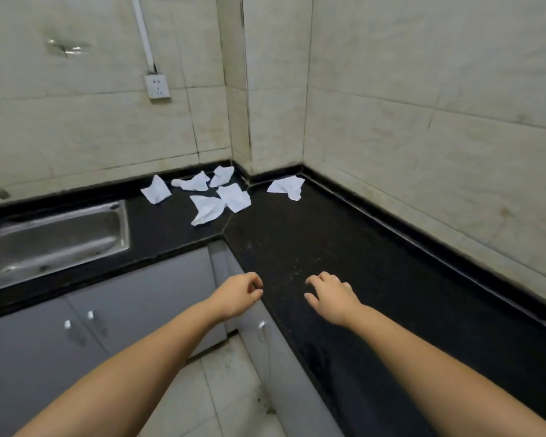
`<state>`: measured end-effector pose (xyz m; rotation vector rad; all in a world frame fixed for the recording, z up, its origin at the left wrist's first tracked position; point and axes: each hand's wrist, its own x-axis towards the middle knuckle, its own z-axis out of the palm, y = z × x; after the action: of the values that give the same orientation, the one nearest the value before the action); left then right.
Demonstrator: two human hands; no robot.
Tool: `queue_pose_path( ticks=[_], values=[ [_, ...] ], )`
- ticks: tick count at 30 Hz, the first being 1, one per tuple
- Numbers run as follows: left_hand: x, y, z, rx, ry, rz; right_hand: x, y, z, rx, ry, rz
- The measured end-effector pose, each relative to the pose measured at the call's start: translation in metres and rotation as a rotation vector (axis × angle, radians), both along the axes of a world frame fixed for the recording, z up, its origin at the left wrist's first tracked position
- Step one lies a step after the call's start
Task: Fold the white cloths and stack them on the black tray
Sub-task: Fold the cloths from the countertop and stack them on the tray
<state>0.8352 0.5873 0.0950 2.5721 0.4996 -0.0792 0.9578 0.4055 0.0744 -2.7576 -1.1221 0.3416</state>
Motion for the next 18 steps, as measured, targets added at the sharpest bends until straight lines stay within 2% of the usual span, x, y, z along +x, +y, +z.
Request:
queue_pose_path(
  ticks=[9,18],
  values=[
    [0.157,0.118,-0.029,-0.039,0.046,-0.100,0.144,0.102,-0.017,-0.077,0.065,-0.061],
    [0.387,0.276,-0.083,-0.049,0.087,-0.241,0.324,0.246,-0.070,-0.069,0.144,-0.271]
  ],
)
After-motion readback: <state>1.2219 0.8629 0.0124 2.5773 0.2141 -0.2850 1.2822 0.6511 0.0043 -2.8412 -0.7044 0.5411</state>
